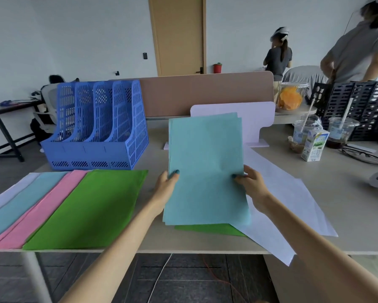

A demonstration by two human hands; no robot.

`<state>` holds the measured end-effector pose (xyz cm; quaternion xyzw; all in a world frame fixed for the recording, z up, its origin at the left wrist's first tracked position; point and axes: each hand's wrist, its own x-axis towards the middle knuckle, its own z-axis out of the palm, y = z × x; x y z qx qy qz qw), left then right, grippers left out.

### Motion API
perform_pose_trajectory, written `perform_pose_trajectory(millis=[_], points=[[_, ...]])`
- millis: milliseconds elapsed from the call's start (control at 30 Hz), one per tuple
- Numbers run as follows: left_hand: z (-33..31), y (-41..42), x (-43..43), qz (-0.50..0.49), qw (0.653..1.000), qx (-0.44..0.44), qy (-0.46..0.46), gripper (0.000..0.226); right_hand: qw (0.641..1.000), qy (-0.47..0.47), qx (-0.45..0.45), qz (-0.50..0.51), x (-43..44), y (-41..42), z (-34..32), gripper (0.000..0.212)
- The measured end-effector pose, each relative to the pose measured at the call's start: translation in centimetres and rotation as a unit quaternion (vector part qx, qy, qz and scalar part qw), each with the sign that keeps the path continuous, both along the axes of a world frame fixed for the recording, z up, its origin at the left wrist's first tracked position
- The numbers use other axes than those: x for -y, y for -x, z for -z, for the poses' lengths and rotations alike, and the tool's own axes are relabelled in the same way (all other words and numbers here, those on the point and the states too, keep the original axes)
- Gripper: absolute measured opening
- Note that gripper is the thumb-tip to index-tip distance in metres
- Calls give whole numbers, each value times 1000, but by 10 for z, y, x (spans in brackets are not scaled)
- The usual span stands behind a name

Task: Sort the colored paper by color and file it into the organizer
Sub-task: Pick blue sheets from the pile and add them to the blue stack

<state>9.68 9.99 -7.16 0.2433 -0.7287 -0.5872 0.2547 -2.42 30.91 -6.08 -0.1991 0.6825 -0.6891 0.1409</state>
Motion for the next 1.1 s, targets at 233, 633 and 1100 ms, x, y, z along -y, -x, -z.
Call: perform_pose_trajectory(millis=[233, 633, 1100], points=[[-47, -7, -8, 8, 985, -166, 33, 16, 992, 100, -72, 22, 15, -12, -31, 29], [-32, -28, -23, 11, 988, -154, 18, 23, 991, 97, -63, 67, 28, -28, -16, 15], [-35, -39, 12, 5, 989, -139, 53, 55, 983, 88, -92, 131, 62, -46, -19, 23]])
